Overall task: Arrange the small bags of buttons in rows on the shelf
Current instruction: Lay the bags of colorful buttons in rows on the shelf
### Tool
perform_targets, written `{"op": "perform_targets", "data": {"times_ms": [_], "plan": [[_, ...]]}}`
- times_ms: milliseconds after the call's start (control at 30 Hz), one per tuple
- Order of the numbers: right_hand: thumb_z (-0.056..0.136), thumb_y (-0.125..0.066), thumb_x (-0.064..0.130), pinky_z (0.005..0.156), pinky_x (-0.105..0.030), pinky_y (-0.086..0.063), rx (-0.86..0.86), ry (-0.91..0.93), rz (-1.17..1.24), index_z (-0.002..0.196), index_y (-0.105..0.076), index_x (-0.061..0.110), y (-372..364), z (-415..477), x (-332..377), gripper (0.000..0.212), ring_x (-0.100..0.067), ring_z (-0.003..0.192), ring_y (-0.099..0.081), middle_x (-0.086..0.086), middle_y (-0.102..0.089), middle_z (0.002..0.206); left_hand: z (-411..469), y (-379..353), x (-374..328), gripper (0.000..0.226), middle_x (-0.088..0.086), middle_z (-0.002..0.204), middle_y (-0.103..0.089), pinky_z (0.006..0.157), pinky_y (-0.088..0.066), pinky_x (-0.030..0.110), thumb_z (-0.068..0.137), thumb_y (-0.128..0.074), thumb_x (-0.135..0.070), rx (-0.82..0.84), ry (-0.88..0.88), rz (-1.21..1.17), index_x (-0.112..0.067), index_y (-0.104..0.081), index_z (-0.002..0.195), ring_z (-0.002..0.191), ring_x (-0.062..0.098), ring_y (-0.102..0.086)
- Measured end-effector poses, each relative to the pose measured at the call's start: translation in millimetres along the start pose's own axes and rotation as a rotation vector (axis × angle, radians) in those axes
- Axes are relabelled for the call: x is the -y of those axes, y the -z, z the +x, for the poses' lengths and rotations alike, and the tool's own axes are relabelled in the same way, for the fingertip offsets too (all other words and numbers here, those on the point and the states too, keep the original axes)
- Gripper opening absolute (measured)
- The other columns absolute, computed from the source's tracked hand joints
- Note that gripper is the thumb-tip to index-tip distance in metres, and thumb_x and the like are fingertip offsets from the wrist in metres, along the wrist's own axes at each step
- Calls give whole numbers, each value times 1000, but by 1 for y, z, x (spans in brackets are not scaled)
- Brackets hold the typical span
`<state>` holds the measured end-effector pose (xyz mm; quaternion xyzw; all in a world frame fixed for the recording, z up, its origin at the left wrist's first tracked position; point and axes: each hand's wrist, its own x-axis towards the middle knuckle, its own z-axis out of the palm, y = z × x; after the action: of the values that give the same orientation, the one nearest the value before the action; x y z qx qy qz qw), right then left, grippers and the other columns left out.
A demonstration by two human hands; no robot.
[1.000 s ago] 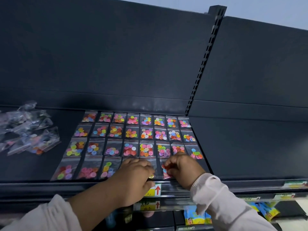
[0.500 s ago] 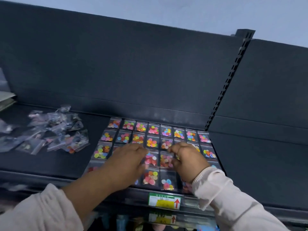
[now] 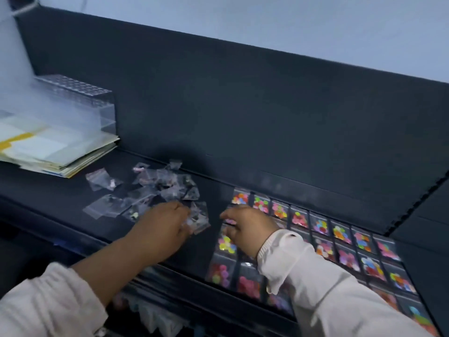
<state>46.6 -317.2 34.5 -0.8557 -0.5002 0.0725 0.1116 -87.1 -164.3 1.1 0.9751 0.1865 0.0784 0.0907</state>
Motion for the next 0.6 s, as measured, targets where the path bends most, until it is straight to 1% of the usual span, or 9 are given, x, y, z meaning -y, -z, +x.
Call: {"op": "perform_targets", "data": {"times_ms": [100,167,200,267,367,467,533,600], "plan": [[87,-55,29,94,-33,-47,64,-39,-30,120,-57,26,-17,35,23,33,-27,112,-55,-5,-58,124,8,-2,42,43,5,118,-64,85,-51,40,85,-51,-35,21,4,14,-19,-60,124,104,30,-60],[87,-54,27,94,-29,-46,101,-76,-39,121,-57,29,-26,53,31,34,-27,113,-55,-5,-57,125,15,-5,55,44,4,114,-66,83,-51,39,82,-46,-36,31,-49,27,-23,-62,121,100,29,-61],[87,-54,25,92,-28,-44,119,-97,-43,121,-57,30,-31,63,35,35,-28,114,-55,-5,-55,126,19,-6,61,43,1,117,-65,85,-49,38,84,-44,-37,45,-85,36,-26,-61,121,103,28,-60],[87,-52,23,92,-27,-43,153,-127,-48,120,-58,29,-39,78,39,34,-29,114,-54,-6,-53,127,26,-13,70,41,-3,129,-56,95,-40,38,90,-43,-40,87,-152,58,-30,-54,128,115,24,-51],[85,-55,24,97,-27,-41,233,-182,-33,122,-56,27,-49,98,41,37,-28,116,-53,-8,-48,130,37,-20,89,44,-4,143,-40,106,-25,36,93,-43,-44,164,-182,116,-32,-43,136,131,21,-34],[80,-62,26,96,-27,-42,255,-259,-31,120,-55,26,-56,115,41,40,-29,113,-54,-8,-45,129,48,-21,111,50,-3,148,-34,109,-18,37,93,-42,-49,160,-155,134,-32,-38,139,137,20,-25],[80,-63,25,93,-26,-42,229,-296,-39,119,-54,23,-57,122,41,40,-28,111,-55,-9,-48,125,55,-19,121,49,-3,148,-34,111,-15,38,93,-40,-50,126,-147,140,-31,-41,138,138,20,-23],[81,-62,24,88,-24,-42,210,-332,-29,114,-55,20,-58,130,39,34,-28,109,-55,-10,-51,121,61,-19,129,47,-2,144,-40,110,-17,39,92,-40,-50,95,-142,138,-29,-47,133,135,21,-26]]}}
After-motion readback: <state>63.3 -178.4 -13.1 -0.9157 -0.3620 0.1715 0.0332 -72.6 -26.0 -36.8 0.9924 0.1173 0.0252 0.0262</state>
